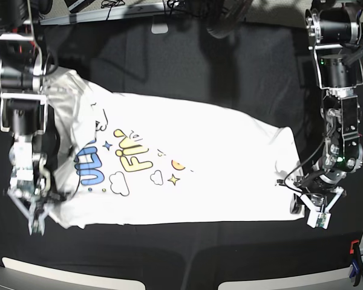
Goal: Layout the t-shirt on the table in an organized manner, then fold the t-shirt properly
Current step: 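Drag the shirt with both grippers to spread it flat, then regrasp the shirt hem with the right gripper and tug it outward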
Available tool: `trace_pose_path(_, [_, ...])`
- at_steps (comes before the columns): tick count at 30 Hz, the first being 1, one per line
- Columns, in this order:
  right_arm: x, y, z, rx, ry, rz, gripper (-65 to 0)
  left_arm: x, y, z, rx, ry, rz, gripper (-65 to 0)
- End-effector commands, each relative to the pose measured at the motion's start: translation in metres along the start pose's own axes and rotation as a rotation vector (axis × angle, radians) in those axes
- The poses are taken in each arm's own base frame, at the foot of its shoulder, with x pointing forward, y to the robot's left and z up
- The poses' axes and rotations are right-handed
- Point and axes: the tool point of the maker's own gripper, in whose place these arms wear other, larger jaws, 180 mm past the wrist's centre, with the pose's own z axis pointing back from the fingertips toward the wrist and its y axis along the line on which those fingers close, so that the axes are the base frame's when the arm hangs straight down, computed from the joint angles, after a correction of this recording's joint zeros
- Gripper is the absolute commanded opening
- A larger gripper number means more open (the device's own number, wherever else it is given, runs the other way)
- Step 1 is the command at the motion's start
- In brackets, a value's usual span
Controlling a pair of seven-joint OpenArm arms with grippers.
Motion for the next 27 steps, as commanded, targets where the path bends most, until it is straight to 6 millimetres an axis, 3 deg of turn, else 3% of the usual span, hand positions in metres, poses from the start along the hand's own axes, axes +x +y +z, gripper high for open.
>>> trace_pose_path(1, [0.043, -0.017, 0.007, -0.028, -0.094, -0.011, -65.0, 0.031, 0.009, 0.001, 0.019, -0.081, -0.009, -65.0])
trace_pose_path(6, [0.089, -0.026, 0.017, -0.021, -0.156, -0.032, -65.0, 0.049, 0.012, -0.001, 0.024, -0.11, -0.014, -65.0])
trace_pose_path(11, [0.098, -0.028, 0.02, -0.021, -0.17, -0.043, -65.0, 0.063, 0.017, -0.008, 0.027, -0.12, -0.006, -65.0])
trace_pose_path(14, [0.087, -0.018, 0.017, 0.02, -0.139, -0.078, -65.0, 0.051, 0.019, -0.015, 0.025, -0.08, 0.015, -65.0])
trace_pose_path(20, [0.058, 0.002, 0.01, 0.053, -0.113, -0.072, -65.0, 0.006, 0.021, -0.026, 0.02, 0.035, 0.065, -65.0])
trace_pose_path(24, [0.035, 0.009, 0.005, 0.061, -0.113, -0.056, -41.7, -0.012, 0.021, -0.028, 0.018, 0.078, 0.086, -65.0])
trace_pose_path(27, [0.015, 0.016, 0.002, 0.069, -0.103, -0.044, -39.4, -0.014, 0.021, -0.028, 0.018, 0.079, 0.088, -65.0])
